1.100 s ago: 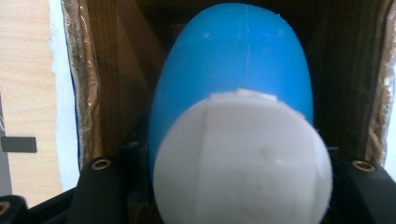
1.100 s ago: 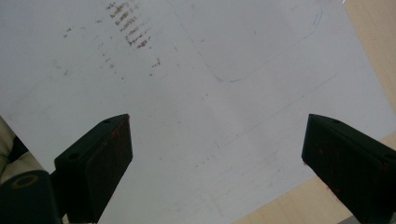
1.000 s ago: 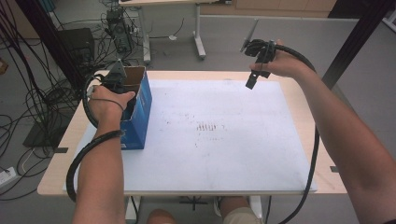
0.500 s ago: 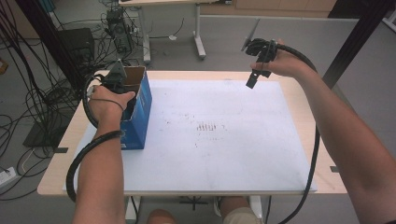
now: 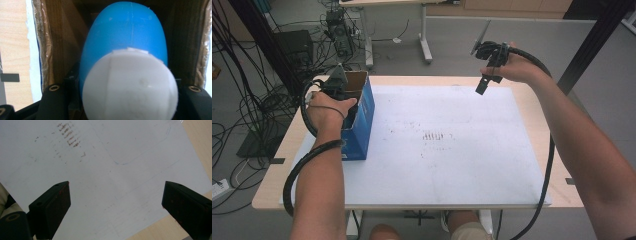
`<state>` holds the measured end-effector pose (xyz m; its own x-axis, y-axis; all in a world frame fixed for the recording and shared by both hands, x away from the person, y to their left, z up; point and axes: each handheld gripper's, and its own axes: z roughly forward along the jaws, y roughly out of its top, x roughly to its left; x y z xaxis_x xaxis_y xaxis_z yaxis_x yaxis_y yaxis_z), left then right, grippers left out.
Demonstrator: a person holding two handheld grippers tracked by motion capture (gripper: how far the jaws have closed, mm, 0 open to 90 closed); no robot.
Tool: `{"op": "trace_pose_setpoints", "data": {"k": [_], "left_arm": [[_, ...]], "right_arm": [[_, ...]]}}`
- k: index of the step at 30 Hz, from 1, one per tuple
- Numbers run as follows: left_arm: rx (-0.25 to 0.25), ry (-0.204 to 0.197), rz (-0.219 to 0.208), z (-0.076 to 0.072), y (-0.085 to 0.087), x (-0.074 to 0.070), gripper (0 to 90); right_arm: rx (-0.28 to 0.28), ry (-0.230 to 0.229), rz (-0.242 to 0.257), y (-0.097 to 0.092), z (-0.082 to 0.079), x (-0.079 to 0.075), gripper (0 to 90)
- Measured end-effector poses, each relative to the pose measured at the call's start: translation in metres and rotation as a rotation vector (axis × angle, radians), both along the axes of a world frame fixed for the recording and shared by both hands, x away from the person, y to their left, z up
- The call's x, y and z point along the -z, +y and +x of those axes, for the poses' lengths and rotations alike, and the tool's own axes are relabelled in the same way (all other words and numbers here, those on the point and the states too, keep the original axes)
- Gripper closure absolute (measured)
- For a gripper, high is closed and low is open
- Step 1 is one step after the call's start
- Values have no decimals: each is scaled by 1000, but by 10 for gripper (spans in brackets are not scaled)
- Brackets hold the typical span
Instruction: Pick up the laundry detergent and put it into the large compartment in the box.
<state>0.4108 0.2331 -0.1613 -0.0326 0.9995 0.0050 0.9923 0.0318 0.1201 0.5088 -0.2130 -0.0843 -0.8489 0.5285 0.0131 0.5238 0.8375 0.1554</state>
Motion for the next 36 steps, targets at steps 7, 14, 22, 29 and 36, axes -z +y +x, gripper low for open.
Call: {"op": "trace_pose_setpoints", "data": {"k": [7,14,22,29,36], "left_arm": [[1,3,-1,1,0,0,377],[2,-2,0,0,0,0,377],[2,1,-1,0,0,0,377],[2,2,-3,1,0,0,376],[4,3,-2,1,0,0,376]], "right_arm": [[1,0,0,-1,0,0,83],[4,-1,-2,-1,-1,-1,83],[-1,6,-6,1,0,1,84],[-1,6,-5,2,1,1,86],[1,7,-5,2,1,1,86]]}}
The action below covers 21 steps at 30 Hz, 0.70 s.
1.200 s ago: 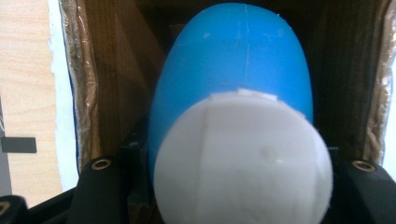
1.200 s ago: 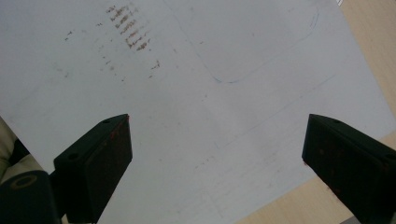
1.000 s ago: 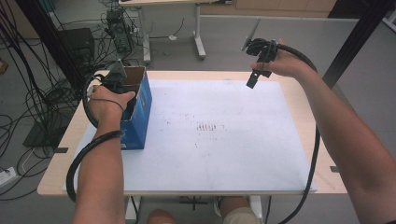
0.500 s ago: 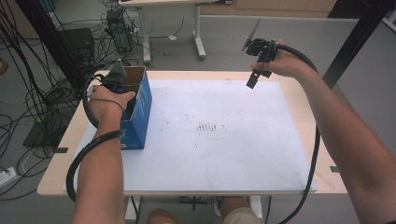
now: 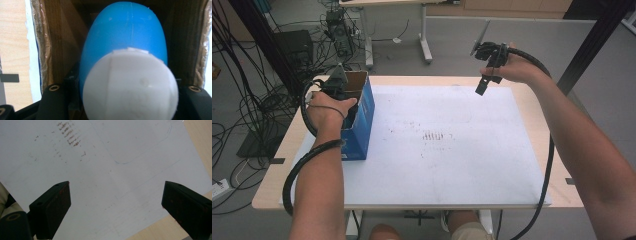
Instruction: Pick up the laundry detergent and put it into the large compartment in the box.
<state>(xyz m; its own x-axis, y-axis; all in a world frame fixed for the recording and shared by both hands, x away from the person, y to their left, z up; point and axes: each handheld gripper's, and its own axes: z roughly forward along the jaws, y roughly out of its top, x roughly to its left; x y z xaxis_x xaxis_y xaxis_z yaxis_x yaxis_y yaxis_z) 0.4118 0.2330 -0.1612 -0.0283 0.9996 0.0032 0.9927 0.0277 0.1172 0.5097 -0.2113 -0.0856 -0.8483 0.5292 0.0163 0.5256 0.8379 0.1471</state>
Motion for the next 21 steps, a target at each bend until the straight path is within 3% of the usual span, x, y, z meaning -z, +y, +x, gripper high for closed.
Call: {"op": "trace_pose_setpoints", "data": {"k": [21], "left_arm": [[3,0,1,0,-1,0,376]], "right_arm": [[1,0,-1,-2,0,1,86]]}}
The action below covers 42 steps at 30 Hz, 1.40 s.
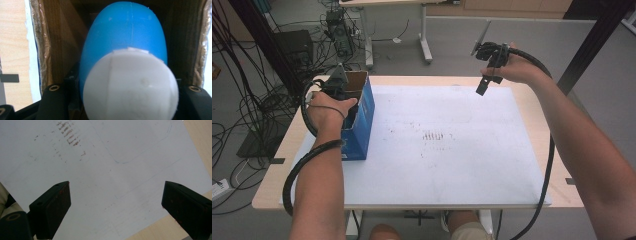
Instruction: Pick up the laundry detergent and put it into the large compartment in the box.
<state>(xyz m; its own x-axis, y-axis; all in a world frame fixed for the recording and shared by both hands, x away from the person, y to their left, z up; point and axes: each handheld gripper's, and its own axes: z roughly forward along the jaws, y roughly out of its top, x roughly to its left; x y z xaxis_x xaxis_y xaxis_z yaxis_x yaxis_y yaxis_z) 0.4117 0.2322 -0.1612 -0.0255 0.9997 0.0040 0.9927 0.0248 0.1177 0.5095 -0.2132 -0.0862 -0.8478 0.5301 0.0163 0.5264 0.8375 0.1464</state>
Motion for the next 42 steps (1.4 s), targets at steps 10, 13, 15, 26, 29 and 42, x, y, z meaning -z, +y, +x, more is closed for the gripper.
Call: {"op": "trace_pose_setpoints", "data": {"k": [10,13,15,26,29,42], "left_arm": [[0,0,2,0,0,0,376],[4,4,2,1,0,0,376],[5,2,2,1,0,0,376],[4,1,1,0,-1,0,376],[5,1,2,1,-1,0,375],[24,-26,13,-1,-5,-16,349]], "right_arm": [[1,-1,7,-1,0,0,86],[-1,-1,6,-1,0,0,86],[-1,-2,8,-1,0,1,86],[-1,0,6,0,0,1,86],[-1,-2,8,-1,-1,0,86],[-15,-7,19,2,-3,-1,85]]}}
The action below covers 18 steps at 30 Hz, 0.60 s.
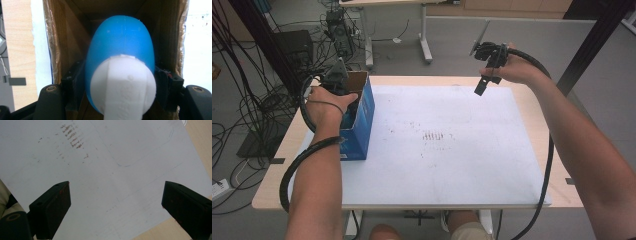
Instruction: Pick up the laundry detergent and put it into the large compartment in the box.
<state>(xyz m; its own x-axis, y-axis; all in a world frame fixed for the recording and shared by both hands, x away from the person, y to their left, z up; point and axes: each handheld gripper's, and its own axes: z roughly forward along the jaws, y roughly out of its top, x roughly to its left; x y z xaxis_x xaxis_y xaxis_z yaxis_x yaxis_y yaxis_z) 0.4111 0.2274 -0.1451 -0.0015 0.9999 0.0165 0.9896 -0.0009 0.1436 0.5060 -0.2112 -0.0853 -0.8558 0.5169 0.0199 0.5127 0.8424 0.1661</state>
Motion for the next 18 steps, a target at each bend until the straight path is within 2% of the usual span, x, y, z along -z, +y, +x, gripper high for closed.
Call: {"op": "trace_pose_setpoints", "data": {"k": [5,7,12,18], "left_arm": [[-1,0,-4,-1,2,-3,324],[-1,-7,-22,-3,4,-6,312],[18,-26,5,-7,-2,-21,299],[49,-40,-13,-13,-1,-41,273]], "right_arm": [[0,-1,1,-1,0,0,85],[5,-1,3,-3,0,-1,85],[16,-2,8,-6,1,-1,85],[16,-9,11,-7,-1,-3,85]]}}
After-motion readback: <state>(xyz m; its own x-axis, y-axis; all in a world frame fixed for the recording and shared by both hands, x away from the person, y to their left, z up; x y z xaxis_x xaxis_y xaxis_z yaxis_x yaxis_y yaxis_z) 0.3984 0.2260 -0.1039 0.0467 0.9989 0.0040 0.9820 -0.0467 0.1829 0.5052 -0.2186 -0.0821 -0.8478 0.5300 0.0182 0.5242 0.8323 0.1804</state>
